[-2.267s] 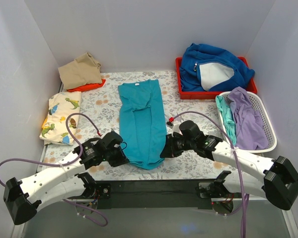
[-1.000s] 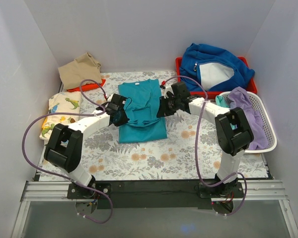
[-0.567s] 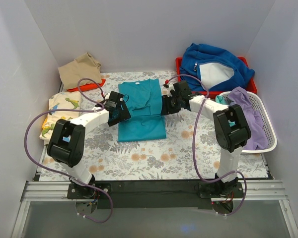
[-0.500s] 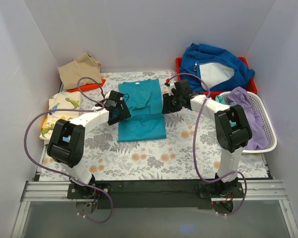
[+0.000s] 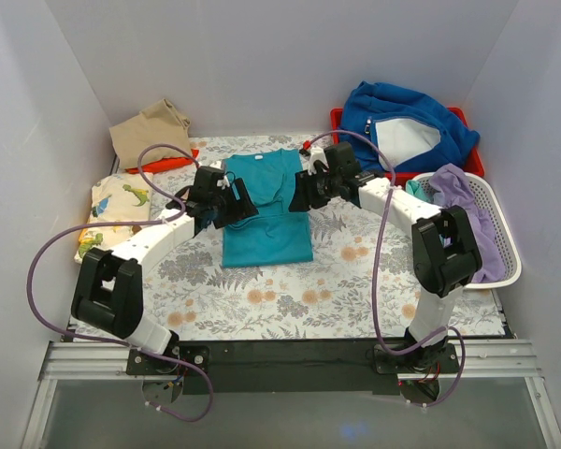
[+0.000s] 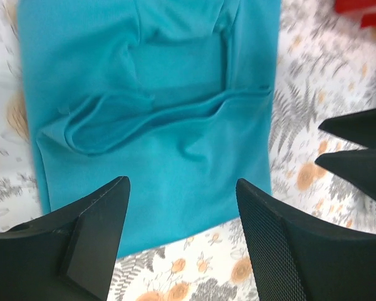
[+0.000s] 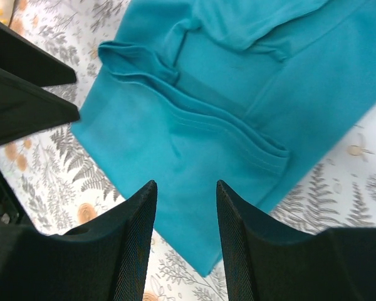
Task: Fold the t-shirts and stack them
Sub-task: Fold the tshirt
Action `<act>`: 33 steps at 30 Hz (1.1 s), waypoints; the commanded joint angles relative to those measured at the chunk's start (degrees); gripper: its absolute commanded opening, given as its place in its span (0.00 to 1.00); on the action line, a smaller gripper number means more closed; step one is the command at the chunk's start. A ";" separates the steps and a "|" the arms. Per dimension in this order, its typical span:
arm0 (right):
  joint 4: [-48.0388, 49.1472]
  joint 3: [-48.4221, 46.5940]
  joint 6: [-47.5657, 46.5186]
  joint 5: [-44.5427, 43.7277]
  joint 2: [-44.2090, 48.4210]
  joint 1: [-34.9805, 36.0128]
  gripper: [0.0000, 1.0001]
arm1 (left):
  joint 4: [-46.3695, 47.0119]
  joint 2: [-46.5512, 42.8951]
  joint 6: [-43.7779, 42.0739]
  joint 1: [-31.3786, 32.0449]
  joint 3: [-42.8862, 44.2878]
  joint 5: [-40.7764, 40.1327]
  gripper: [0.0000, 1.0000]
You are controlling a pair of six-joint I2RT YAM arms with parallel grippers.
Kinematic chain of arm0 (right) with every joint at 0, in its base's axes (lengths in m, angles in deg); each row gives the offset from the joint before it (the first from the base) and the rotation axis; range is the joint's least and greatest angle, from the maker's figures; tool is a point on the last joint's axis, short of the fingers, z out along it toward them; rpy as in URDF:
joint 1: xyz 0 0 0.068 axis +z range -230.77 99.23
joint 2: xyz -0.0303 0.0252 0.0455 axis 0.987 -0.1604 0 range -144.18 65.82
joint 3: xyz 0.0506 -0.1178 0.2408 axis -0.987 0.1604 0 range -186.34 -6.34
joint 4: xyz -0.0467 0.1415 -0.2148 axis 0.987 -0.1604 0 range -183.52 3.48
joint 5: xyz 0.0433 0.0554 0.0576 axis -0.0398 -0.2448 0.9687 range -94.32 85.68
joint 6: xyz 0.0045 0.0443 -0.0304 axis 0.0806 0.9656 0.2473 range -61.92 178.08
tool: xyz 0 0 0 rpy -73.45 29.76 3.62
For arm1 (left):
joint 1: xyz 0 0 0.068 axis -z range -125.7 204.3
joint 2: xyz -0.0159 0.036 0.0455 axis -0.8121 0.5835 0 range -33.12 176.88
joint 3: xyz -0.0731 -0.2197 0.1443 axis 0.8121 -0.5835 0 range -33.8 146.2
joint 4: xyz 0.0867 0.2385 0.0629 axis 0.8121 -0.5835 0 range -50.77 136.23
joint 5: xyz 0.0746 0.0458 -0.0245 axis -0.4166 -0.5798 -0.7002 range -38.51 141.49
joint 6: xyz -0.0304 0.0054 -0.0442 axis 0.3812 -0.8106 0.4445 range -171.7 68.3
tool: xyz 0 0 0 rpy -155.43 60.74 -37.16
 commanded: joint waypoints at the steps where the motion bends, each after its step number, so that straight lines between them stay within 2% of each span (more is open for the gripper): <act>1: 1.78 0.96 1.33 3.88 -1.77 0.88 0.49 | 2.13 -0.81 0.47 -0.12 -3.61 6.06 0.67; 13: 2.58 -1.85 1.16 4.59 -8.36 0.97 0.49 | 6.35 5.07 -1.99 -0.12 -2.73 2.81 0.67; 22: 2.75 -2.90 0.81 4.59 -11.00 0.97 0.48 | 5.47 9.56 -2.43 -0.12 1.13 4.65 0.67; 33: 2.75 -5.98 0.28 3.53 -14.60 0.27 0.48 | 5.03 16.32 -4.80 -1.34 7.46 -2.02 0.67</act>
